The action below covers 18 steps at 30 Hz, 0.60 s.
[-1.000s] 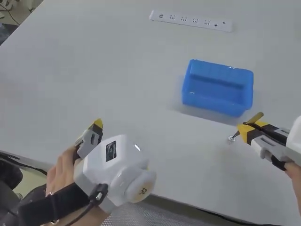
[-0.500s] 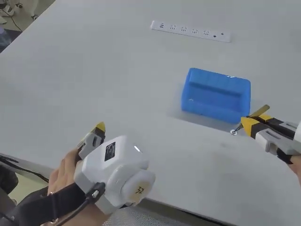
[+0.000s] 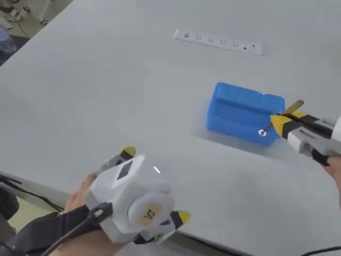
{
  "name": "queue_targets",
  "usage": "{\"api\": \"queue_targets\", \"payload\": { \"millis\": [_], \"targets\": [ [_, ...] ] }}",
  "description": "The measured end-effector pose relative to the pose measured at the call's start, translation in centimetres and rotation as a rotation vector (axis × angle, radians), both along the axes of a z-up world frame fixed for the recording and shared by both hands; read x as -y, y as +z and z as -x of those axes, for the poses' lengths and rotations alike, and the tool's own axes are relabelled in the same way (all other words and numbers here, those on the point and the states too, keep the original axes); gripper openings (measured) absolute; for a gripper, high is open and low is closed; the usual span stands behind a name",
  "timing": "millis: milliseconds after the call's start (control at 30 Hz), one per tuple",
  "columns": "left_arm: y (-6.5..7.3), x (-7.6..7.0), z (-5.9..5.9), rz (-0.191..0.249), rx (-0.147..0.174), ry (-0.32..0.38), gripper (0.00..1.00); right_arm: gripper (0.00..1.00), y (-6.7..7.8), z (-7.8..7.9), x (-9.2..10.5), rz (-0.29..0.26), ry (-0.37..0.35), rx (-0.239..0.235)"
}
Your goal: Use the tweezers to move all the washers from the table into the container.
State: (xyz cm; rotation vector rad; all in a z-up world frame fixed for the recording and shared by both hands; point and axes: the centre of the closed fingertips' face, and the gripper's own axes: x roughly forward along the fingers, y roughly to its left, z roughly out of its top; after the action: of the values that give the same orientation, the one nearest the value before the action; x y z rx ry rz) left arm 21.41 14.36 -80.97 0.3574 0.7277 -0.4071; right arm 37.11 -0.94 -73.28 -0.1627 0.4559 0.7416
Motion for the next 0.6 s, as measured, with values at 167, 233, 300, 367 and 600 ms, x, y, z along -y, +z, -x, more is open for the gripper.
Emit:
{"api": "queue_targets", "payload": {
  "millis": [167,233,300,367,600],
  "targets": [
    [0.7,1.0,0.0,0.086,0.000,-0.008,1.00,0.04,0.5,-1.0,-0.4,-0.008,0.005,0.013],
    [1.3,1.3,-0.2,0.140,0.019,0.010,1.00,0.04,0.6,-1.4,-0.5,-0.012,0.006,0.015],
    [1.9,1.4,-0.5,0.176,0.041,0.019,1.00,0.04,0.6,-1.7,-0.7,-0.011,0.008,0.017],
    [1.9,1.1,-0.6,0.169,0.046,0.025,1.00,0.04,0.4,-1.9,-0.9,-0.007,0.013,0.016],
    [3.0,1.6,-1.0,0.238,0.090,0.044,1.00,0.04,-0.1,-2.9,-1.2,-0.001,0.009,0.016]
  ]
}}
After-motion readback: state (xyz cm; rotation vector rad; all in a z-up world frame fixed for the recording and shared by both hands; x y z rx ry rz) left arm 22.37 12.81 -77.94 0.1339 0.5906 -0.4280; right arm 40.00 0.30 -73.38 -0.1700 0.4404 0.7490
